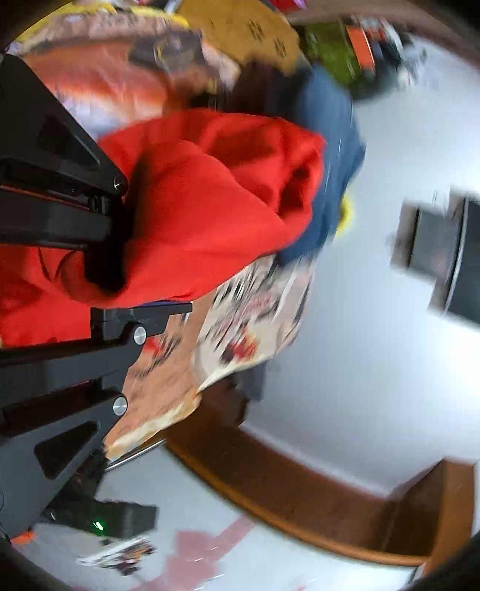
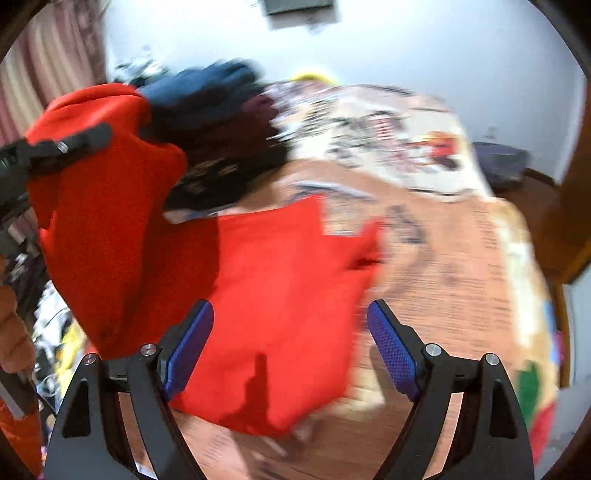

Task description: Fold large clothes

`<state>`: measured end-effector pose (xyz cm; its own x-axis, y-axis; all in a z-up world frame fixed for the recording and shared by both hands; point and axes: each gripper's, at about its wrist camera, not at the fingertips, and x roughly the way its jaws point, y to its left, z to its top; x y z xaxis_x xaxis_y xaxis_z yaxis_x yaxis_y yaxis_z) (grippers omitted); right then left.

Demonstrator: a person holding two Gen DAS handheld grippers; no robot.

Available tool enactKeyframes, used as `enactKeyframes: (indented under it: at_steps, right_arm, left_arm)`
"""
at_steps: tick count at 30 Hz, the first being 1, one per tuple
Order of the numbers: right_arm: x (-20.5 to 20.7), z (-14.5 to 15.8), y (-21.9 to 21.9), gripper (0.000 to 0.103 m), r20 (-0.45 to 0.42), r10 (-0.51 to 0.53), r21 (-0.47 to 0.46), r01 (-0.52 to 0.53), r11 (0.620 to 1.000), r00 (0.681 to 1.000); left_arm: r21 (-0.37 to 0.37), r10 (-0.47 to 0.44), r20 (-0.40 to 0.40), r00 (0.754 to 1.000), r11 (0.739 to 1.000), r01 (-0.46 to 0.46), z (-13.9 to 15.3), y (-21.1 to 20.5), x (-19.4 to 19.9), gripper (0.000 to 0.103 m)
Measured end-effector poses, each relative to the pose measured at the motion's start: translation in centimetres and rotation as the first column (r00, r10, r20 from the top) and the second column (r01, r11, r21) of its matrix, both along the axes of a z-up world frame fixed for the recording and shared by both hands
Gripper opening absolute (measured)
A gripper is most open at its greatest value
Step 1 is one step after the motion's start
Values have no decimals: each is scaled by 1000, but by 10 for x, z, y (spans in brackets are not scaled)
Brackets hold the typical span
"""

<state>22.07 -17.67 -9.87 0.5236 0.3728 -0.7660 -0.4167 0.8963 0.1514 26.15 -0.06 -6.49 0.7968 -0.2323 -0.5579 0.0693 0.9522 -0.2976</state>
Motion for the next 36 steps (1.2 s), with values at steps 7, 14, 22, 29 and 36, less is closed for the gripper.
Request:
enactKeyframes:
  at_steps: [7,14,22,29,36]
  right_arm:
    - [-6,-1,-66,83,-10,-150,-31,150,988,989]
    - [-17,1,-77,83,-17,-152,-32,151,988,988]
    - [-16,32,-50,83,52,-66,45,64,997,996]
    - [1,13,0,83,9,22,38,-23,999,1000]
    - [3,-34,-14,83,-51,-55,-88,50,995,997]
  left_arm:
    - [82,-334,-279,900,926,369,-92,-120,26,4]
    - [60,-388,-376,842,896,440,-110,-121,9,59]
    - [145,-291,-252,923,931,334,-56,-53,-19,70]
    - [254,-116,-280,953,948,190,-75,11,-16,90]
    - [130,-141,-405,904,969,209,-129,36,-33,91]
